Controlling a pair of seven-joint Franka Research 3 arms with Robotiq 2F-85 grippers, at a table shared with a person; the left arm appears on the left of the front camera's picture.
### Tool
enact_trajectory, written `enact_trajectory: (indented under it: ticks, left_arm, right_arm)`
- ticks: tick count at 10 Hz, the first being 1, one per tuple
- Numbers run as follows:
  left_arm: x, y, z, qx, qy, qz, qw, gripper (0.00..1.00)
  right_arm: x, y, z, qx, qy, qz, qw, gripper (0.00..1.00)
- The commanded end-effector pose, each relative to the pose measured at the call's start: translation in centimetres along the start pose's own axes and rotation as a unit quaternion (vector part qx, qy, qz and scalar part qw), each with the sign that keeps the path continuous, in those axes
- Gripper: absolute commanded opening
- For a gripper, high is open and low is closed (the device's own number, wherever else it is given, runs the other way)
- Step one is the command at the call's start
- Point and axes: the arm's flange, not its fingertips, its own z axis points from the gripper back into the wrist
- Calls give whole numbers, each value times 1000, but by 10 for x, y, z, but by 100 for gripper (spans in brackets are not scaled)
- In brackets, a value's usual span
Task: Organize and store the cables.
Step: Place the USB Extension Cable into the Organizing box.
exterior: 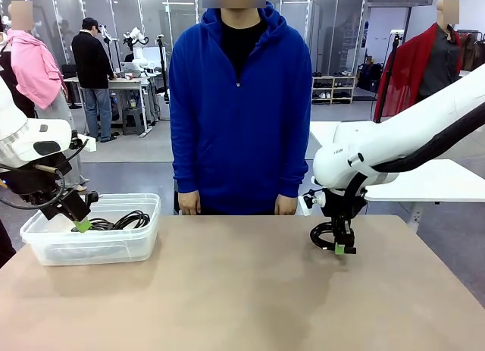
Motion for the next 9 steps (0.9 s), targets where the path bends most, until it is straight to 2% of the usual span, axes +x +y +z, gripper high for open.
enact_trajectory:
  ticks: [1, 4, 6, 9]
  left_arm:
    - [-1, 0, 0, 2, 1, 2, 1000, 100]
    - [-1, 0, 0, 2, 1, 2, 1000, 100]
    - [-1, 0, 0, 2, 1, 2, 1000, 100]
    - [-1, 0, 0, 2, 1, 2, 1000, 100]
  right_arm:
    - [3, 16, 33, -1, 33, 6, 999, 0]
    - [2, 39, 83, 5, 6, 0, 1000, 0]
    - [7, 57, 96, -3, 27, -2, 1000, 0]
    - [21, 87, 118, -9, 20, -8, 1000, 0]
